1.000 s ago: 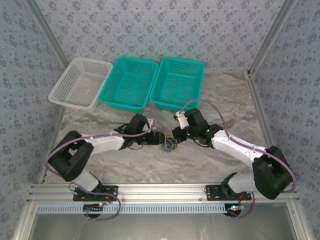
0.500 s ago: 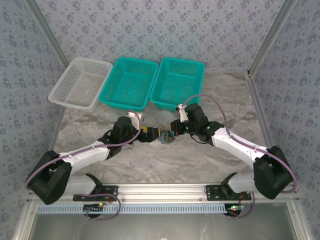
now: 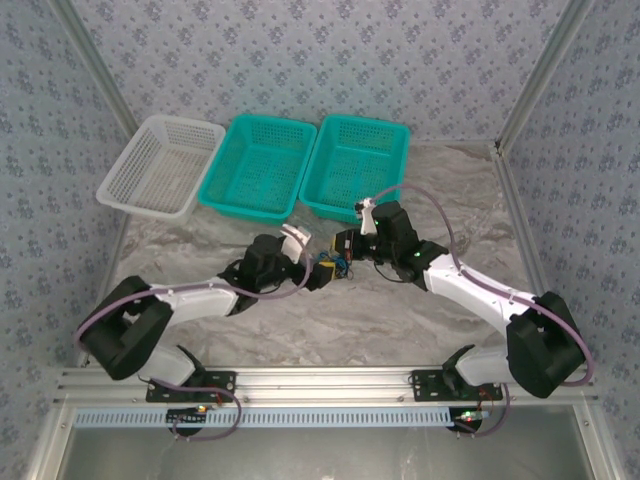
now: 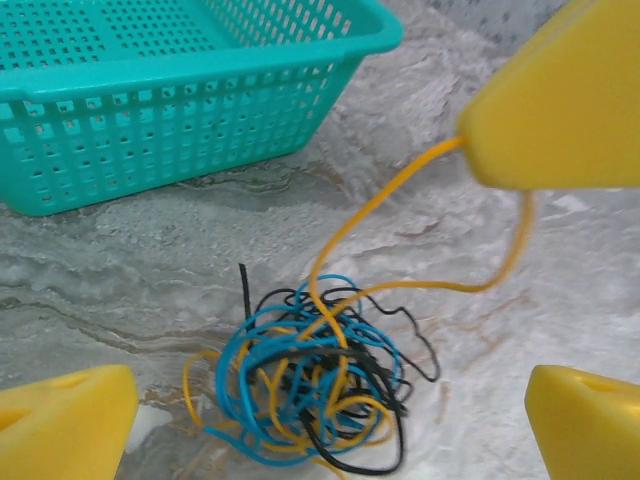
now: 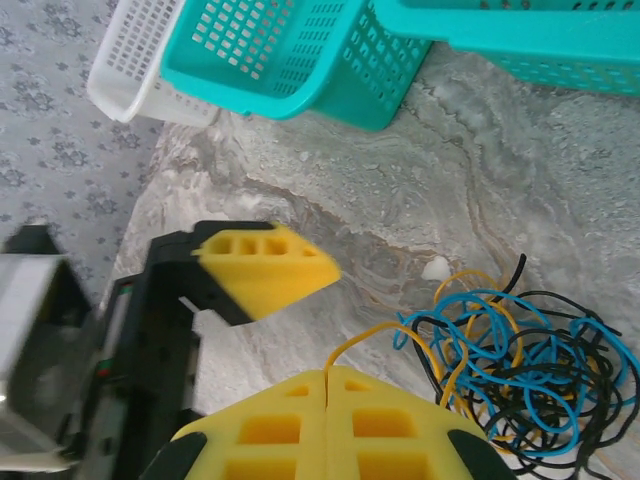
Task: Untangle the cables
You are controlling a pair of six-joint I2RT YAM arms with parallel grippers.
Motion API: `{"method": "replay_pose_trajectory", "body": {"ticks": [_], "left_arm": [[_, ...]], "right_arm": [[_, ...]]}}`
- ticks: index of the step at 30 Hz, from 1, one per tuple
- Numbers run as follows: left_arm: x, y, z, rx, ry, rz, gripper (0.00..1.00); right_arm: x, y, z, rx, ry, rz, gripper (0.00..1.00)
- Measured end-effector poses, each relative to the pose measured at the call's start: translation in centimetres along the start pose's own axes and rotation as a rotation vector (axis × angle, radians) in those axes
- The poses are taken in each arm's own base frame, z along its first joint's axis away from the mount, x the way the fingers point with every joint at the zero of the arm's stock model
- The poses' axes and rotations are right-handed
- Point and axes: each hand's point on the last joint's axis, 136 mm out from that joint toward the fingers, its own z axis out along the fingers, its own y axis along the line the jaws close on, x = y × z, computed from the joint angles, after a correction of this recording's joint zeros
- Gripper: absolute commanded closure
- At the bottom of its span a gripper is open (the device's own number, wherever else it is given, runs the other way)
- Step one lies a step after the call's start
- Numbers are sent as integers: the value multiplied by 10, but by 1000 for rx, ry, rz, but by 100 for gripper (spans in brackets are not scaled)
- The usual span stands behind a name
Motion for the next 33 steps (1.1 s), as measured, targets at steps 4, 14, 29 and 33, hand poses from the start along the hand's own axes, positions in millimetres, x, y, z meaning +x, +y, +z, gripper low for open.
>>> {"method": "replay_pose_trajectory", "body": {"ticks": [4, 14, 29, 33], "left_arm": [[-5, 7, 18, -30, 1, 44, 1], [-2, 8, 37, -50, -28, 27, 22], [14, 24, 50, -120, -20, -152, 60], [19, 24, 51, -116, -7, -179, 66]], "right_arm": [[-2, 6, -1, -22, 3, 20, 100], [-4, 17, 0, -48, -2, 63, 100], [-16, 37, -17, -123, -73, 30, 100], [-19, 43, -19, -151, -82, 3, 100]]}}
